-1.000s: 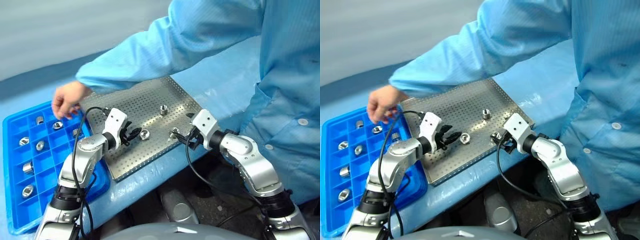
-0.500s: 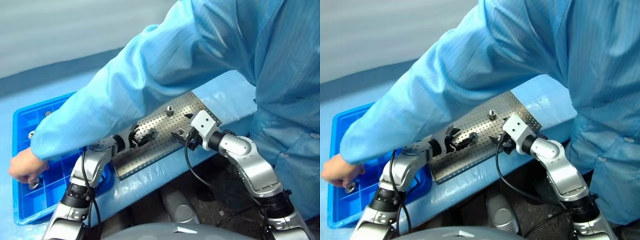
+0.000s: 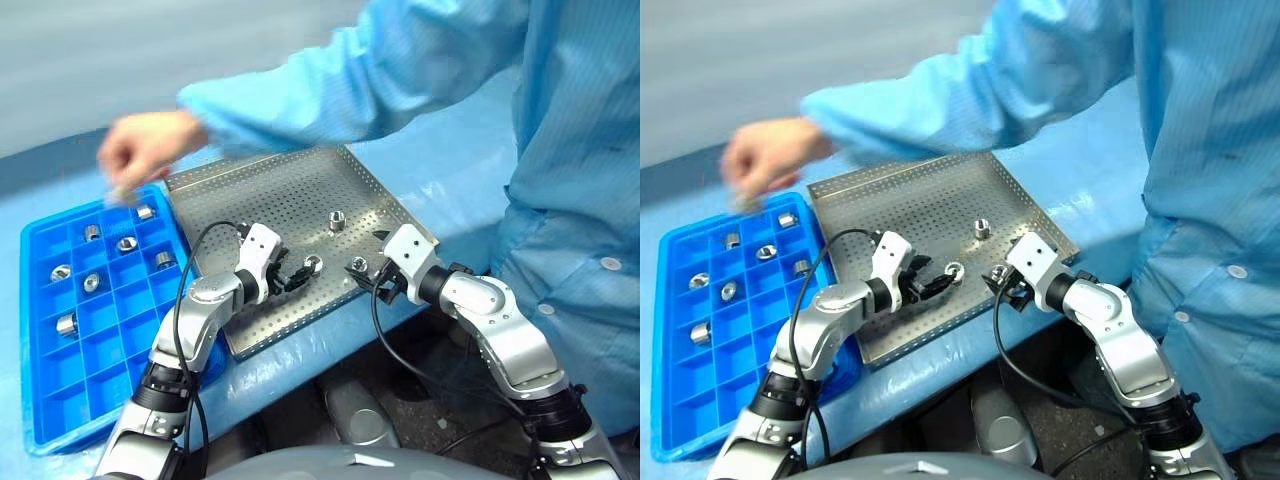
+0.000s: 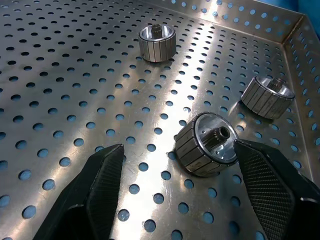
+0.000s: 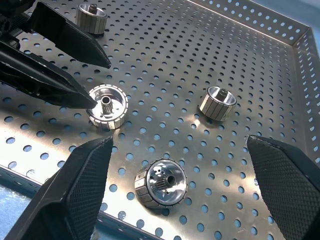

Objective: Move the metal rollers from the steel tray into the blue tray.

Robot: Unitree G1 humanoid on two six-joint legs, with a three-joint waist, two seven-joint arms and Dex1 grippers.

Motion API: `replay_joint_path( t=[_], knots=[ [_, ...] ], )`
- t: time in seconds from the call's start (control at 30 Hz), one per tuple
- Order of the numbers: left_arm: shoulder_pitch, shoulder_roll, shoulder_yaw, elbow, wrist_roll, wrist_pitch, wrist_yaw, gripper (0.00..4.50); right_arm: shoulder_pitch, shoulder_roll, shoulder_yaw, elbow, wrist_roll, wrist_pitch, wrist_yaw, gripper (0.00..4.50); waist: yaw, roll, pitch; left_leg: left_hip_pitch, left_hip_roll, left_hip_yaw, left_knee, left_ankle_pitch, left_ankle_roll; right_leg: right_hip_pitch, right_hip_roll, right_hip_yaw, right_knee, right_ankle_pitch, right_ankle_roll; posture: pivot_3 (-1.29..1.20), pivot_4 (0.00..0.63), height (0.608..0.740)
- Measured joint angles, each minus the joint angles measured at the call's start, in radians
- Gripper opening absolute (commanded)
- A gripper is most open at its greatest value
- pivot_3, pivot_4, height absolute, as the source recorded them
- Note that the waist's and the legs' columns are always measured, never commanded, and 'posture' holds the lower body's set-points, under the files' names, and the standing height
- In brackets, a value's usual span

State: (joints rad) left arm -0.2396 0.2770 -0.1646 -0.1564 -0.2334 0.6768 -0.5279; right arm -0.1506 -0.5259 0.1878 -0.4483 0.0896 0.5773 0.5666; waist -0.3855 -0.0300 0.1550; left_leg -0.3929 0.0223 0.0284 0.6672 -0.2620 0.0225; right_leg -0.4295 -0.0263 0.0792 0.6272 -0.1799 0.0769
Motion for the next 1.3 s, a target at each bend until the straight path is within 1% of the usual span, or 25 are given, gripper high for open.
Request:
replay_joint_path(
  t=[0.23, 0.33, 0.53, 0.67, 0.77, 0.8, 0.87, 0.97, 1.07, 1.1, 1.3],
  knots=[
    [-0.001, -0.01, 0.002, 0.003, -0.023, -0.02, -0.006, 3.81, 0.01, -0.002, -0.001, -0.004, -0.002, 0.001, 0.0, 4.5, -0.012, 0.0, 0.0, 0.0, 0.0, 0.0, 0.0, 0.0, 0.0, 0.0, 0.0, 0.0, 0.0, 0.0, 0.0, -0.42, 0.15, 0.74],
    [-0.018, -0.03, -0.005, 0.054, -0.02, -0.031, -0.003, 3.81, 0.011, -0.003, -0.001, -0.005, -0.005, 0.001, -0.001, 4.5, -0.014, 0.0, 0.0, 0.0, -0.001, 0.0, 0.0, 0.0, 0.0, 0.001, 0.0, 0.0, 0.0, 0.0, 0.0, -0.43, 0.15, 0.74],
    [-0.072, -0.064, -0.04, 0.156, 0.031, -0.063, 0.028, 3.81, 0.014, -0.015, 0.001, -0.006, -0.014, 0.002, 0.0, 4.5, -0.017, 0.0, 0.0, 0.001, -0.001, 0.0, 0.0, 0.0, 0.0, 0.001, 0.0, 0.0, 0.0, 0.0, 0.0, -0.43, 0.15, 0.74],
    [-0.078, -0.079, -0.042, 0.175, 0.05, -0.087, 0.045, 3.81, 0.017, -0.016, 0.001, -0.01, -0.014, 0.006, 0.0, 4.5, -0.019, 0.0, 0.0, 0.0, -0.001, 0.0, 0.0, 0.0, 0.0, 0.001, 0.0, 0.0, 0.0, 0.0, 0.001, -0.43, 0.15, 0.74],
    [-0.077, -0.078, -0.043, 0.176, 0.058, -0.091, 0.047, 3.21, 0.017, -0.016, 0.001, -0.01, -0.014, 0.014, -0.001, 4.5, -0.021, 0.0, 0.0, 0.0, -0.001, 0.0, 0.0, 0.0, 0.0, 0.001, 0.0, 0.0, 0.0, 0.0, 0.001, -0.43, 0.15, 0.74],
    [-0.076, -0.077, -0.043, 0.176, 0.062, -0.091, 0.048, 2.85, 0.017, -0.016, 0.001, -0.01, -0.014, 0.016, -0.001, 4.5, -0.022, 0.0, 0.0, 0.001, -0.001, 0.0, 0.0, 0.0, 0.0, 0.001, 0.0, 0.0, 0.0, 0.0, 0.001, -0.42, 0.15, 0.74],
    [-0.072, -0.071, -0.043, 0.176, 0.067, -0.091, 0.048, 2.28, 0.017, -0.015, 0.001, -0.01, -0.014, 0.017, -0.001, 4.5, -0.022, 0.0, 0.0, 0.001, -0.001, 0.0, 0.0, 0.0, 0.0, 0.001, 0.0, 0.0, 0.0, 0.0, 0.001, -0.42, 0.15, 0.74],
    [-0.063, -0.067, -0.043, 0.164, 0.073, -0.09, 0.047, 2.28, 0.016, -0.011, 0.001, -0.01, -0.014, 0.017, -0.001, 4.5, -0.022, 0.0, 0.0, 0.001, -0.001, 0.0, 0.0, 0.0, 0.0, 0.001, 0.0, 0.0, 0.0, 0.0, 0.001, -0.41, 0.15, 0.74],
    [-0.051, -0.06, -0.041, 0.15, 0.073, -0.089, 0.046, 1.78, 0.015, -0.009, 0.003, -0.01, -0.014, 0.017, 0.0, 4.5, -0.022, 0.0, 0.0, 0.001, -0.001, 0.0, 0.0, 0.0, 0.0, 0.001, 0.0, 0.0, 0.0, 0.0, 0.001, -0.4, 0.15, 0.74],
    [-0.047, -0.058, -0.04, 0.145, 0.073, -0.089, 0.045, 1.72, 0.014, -0.009, 0.005, -0.009, -0.014, 0.017, 0.0, 4.5, -0.021, 0.0, 0.0, 0.001, -0.001, 0.0, 0.0, 0.0, 0.0, 0.001, 0.0, 0.0, 0.0, 0.0, 0.001, -0.4, 0.15, 0.74],
    [-0.028, -0.069, -0.014, 0.116, 0.043, -0.087, 0.047, 1.72, 0.005, -0.002, 0.011, 0.001, -0.01, 0.016, 0.004, 4.5, -0.015, 0.0, 0.0, 0.0, 0.0, 0.0, 0.0, 0.0, 0.0, 0.0, 0.0, 0.0, 0.0, 0.0, 0.001, -0.38, 0.15, 0.74]
  ],
)
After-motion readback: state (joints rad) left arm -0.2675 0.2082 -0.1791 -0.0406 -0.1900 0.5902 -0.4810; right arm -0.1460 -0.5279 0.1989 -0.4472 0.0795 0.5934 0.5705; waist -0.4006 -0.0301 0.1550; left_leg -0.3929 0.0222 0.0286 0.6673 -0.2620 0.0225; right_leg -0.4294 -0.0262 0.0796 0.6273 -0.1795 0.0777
